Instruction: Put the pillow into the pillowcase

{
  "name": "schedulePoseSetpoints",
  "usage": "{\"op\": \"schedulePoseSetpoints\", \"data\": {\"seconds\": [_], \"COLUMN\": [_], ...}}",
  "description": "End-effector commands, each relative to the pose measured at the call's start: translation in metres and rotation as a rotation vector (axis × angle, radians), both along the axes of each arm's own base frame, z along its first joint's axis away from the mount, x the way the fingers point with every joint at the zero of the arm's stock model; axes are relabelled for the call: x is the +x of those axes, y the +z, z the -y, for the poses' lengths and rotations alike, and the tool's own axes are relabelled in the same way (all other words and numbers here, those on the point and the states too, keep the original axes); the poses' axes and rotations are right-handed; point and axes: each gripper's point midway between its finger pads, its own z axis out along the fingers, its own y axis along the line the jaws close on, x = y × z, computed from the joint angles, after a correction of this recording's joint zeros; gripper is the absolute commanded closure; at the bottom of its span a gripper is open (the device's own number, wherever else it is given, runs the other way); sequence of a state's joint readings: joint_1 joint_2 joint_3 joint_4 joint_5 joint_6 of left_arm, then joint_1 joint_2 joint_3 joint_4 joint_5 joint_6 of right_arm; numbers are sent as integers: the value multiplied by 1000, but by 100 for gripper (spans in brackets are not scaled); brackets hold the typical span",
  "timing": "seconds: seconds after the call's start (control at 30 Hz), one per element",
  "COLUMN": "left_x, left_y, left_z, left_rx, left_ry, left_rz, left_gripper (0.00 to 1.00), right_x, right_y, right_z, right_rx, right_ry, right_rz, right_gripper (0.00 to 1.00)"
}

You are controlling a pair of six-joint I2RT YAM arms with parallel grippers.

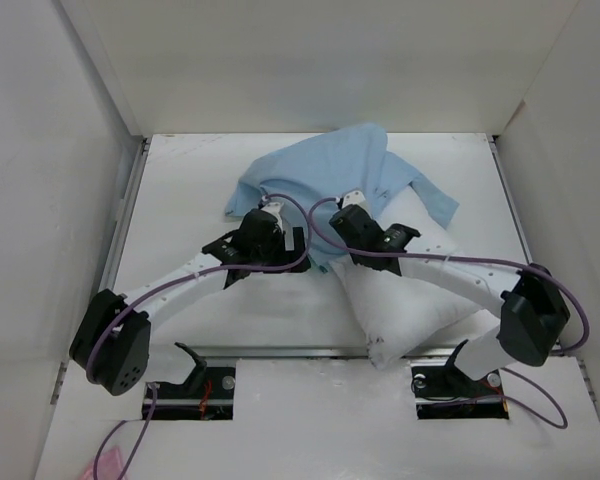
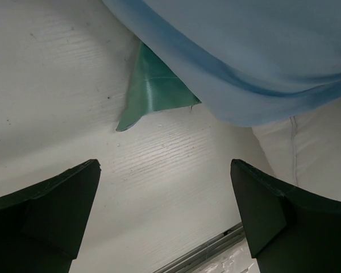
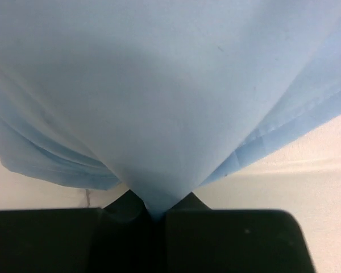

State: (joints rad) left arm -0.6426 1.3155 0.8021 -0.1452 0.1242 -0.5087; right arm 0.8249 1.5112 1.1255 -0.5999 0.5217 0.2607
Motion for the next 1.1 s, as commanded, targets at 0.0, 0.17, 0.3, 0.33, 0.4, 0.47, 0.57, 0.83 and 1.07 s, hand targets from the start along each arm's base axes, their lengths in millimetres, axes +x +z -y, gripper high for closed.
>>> {"op": "schedulePoseSetpoints", "data": {"seconds": [0.0,0.17,0.3,0.33,0.4,0.47,0.57,0.83,1.07], "left_x": [9,15,21,27,38,48,76,115,108], "left_y": [27,21,13,11,13,11,13,23,14], "left_z": [10,13,21,23,26,31,29,6,15], "left_rx": [-56,-47,-39,-33,-29,-5,57,305,304], "left_ry": [-29,-43,-67,-60,-52,-46,24,100,-43], "left_rz": [72,85,102,106,142,158,205,262,295], "left_gripper": [0,0,0,0,0,0,0,0,0], "right_x": [24,31,40,44,47,49,48,46,47], "right_y": [25,119,162,177,189,192,201,208,212], "right_z": [-19,-33,-14,-7,-4,-4,-9,-7,-13], "right_rx": [131,377,429,450,470,489,507,502,531], "right_ry": [-18,16,-37,-57,-40,-25,8,32,70], "right_rz": [134,351,448,478,490,484,488,488,473], "right_gripper": [100,100,100,100,100,100,100,100,100]}}
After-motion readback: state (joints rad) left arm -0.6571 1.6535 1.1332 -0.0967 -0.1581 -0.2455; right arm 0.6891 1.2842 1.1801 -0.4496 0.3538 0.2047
